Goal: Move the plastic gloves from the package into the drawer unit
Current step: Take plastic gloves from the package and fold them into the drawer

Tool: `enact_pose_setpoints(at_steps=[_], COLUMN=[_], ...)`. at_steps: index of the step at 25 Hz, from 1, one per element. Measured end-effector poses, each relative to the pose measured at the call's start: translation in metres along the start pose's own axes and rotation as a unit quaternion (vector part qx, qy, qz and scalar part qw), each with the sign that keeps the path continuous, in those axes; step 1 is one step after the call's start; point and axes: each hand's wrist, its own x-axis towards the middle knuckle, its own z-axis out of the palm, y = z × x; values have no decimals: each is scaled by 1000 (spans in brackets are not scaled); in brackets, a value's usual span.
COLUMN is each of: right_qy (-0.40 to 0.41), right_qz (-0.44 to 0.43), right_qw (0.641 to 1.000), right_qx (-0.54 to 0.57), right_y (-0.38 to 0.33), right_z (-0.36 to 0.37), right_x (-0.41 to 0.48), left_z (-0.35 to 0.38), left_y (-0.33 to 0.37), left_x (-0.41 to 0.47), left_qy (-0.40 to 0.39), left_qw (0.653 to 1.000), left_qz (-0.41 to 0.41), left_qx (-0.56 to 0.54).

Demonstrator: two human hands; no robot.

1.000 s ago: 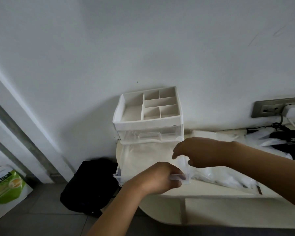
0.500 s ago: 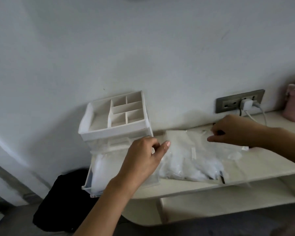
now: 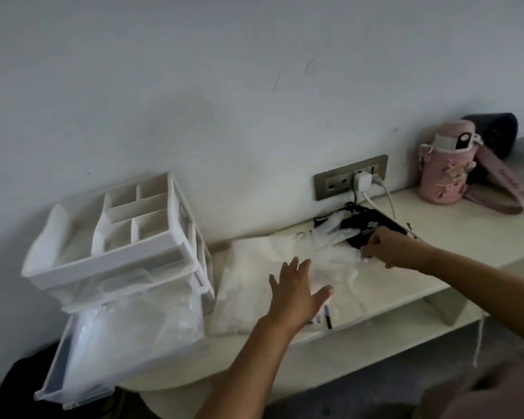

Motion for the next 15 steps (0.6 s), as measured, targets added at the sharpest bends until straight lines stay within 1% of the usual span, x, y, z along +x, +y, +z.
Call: enact_pose_setpoints(at_steps=[1,3,5,7,10,12,15], right_qy=[8,12,16,24,25,17,19], right_qz=[13,6,-16,-11,20,37,40], right_qw=[998,995,998,998,997,995,993], right_qx=[59,101,64,60,76,93,110], right_y=[0,2,3,4,1,-3,-7], right_z=[0,0,3,8,15,17,13], right_x=[-2,-2,1,10,20,23,25], left_z=[9,27,39,46,49,51,55], left_y=[-3,-8,-10,-11,-14,-16,-18], left_x=[5,10,8,8,10,12,11], left_qy=[-16,-25,21,55,65,73,93], left_qw=[999,997,995,993,994,992,990], left_qz=[-15,-26,-14,-4,-1,1,13], left_qx=[26,74,99,105,93,103,104])
